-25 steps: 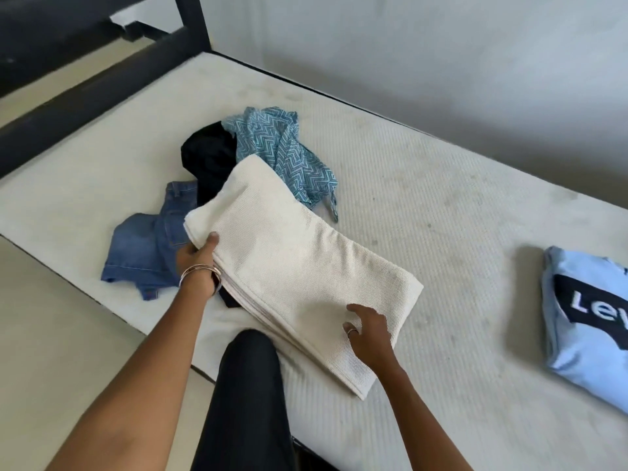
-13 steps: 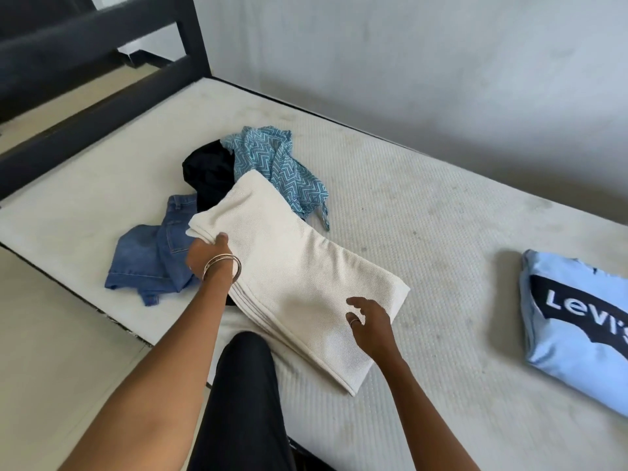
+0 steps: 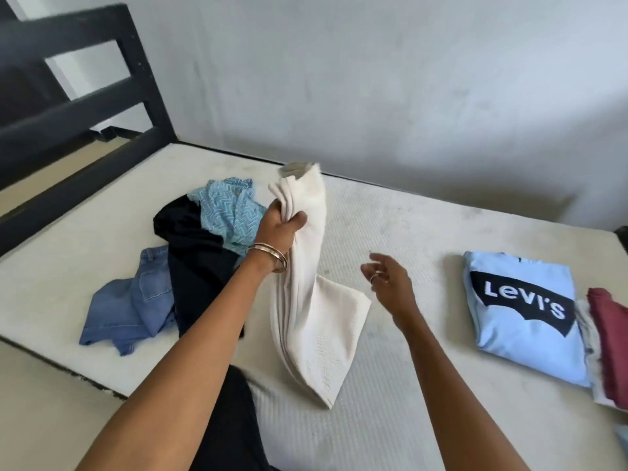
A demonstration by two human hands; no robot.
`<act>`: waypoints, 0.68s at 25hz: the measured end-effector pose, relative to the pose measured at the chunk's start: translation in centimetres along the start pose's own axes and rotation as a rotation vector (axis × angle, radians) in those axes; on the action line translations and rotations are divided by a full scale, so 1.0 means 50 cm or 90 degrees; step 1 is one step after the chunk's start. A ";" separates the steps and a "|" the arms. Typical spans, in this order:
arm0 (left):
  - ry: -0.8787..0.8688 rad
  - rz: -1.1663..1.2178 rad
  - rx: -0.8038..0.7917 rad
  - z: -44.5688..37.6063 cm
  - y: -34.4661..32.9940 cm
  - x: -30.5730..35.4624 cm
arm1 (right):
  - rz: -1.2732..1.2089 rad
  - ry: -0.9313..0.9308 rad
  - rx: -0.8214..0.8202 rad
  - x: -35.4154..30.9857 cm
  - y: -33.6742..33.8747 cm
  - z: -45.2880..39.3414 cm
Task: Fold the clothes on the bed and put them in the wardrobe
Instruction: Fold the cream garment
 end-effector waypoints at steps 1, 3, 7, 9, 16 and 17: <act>-0.013 0.045 -0.059 0.002 -0.031 0.043 | -0.037 0.009 0.021 -0.028 0.038 -0.013; -0.045 0.136 -0.194 0.010 -0.088 0.124 | -0.124 0.052 0.047 -0.086 0.121 -0.035; -0.096 0.242 -0.361 0.018 -0.166 0.237 | -0.242 0.220 0.053 -0.179 0.286 -0.042; -0.112 0.256 -0.387 0.004 -0.195 0.261 | -0.290 0.214 0.013 -0.194 0.352 -0.046; -0.176 0.017 -0.268 -0.117 -0.272 0.273 | -0.205 0.157 0.028 -0.245 0.436 -0.124; -0.197 0.003 -0.246 -0.130 -0.277 0.287 | -0.213 0.162 0.054 -0.262 0.437 -0.132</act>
Point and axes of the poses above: each hand's wrist, its own z-axis away from the middle knuckle, its own y-axis out of the back of the hand, x = y × z, the point moved 2 cm from there along -z, towards the middle knuckle
